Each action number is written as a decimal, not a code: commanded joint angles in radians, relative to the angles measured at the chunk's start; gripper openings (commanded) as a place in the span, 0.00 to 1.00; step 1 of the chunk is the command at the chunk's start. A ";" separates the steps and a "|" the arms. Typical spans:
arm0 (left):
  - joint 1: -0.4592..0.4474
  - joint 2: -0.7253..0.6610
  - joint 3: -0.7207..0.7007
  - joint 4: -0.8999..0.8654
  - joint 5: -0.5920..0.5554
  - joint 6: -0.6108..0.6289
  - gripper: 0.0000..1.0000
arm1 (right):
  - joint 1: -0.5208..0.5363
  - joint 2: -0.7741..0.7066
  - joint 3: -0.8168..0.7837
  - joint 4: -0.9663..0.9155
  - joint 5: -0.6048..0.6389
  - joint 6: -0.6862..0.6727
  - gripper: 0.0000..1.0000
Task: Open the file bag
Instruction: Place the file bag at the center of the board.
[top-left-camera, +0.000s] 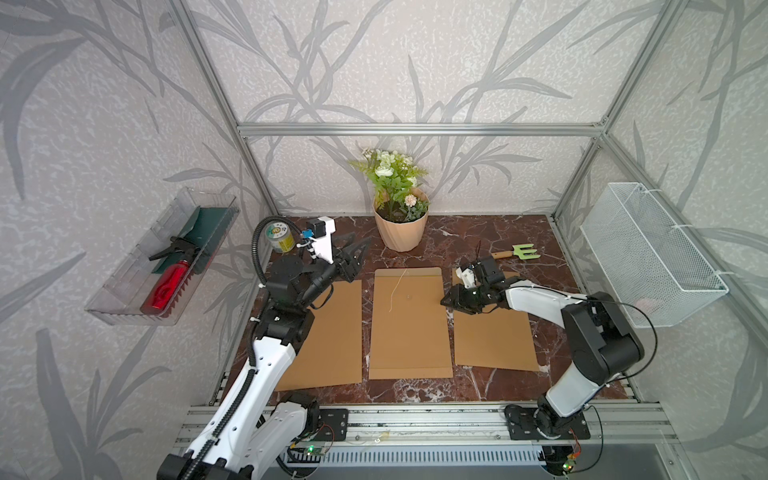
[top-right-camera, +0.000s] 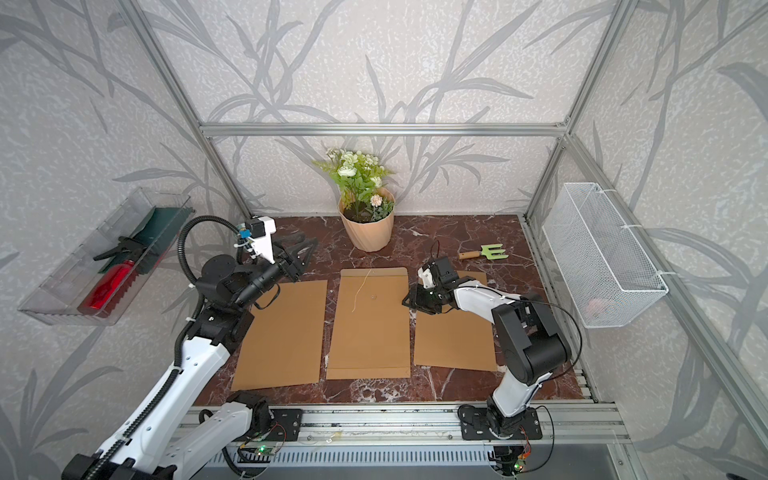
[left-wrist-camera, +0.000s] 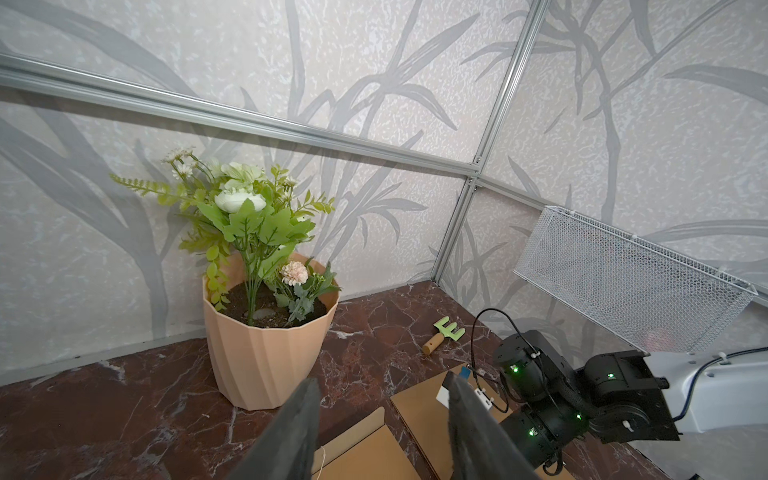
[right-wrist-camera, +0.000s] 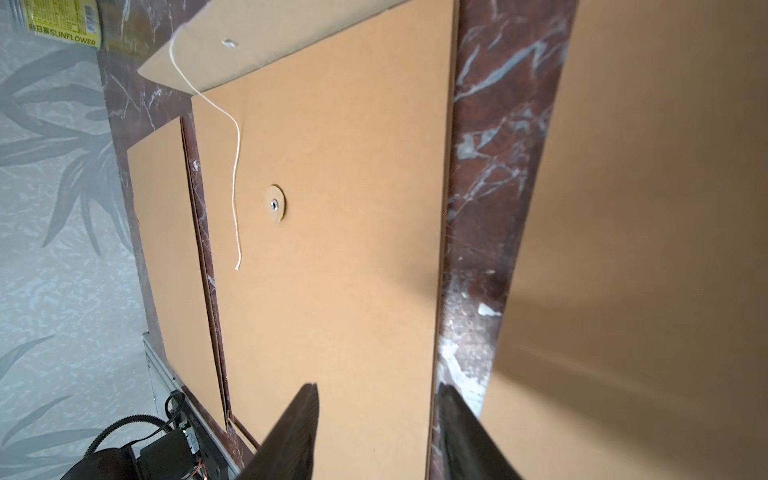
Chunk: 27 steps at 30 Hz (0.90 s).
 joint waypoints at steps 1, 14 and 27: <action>0.002 0.035 0.039 0.027 0.049 -0.073 0.50 | -0.005 -0.088 0.009 -0.109 0.111 -0.023 0.49; -0.382 0.261 0.124 -0.240 -0.195 -0.033 0.46 | -0.207 -0.505 -0.186 -0.350 0.321 0.074 0.66; -0.562 0.702 0.283 -0.163 -0.221 -0.108 0.41 | -0.217 -0.960 -0.378 -0.671 0.574 0.396 0.85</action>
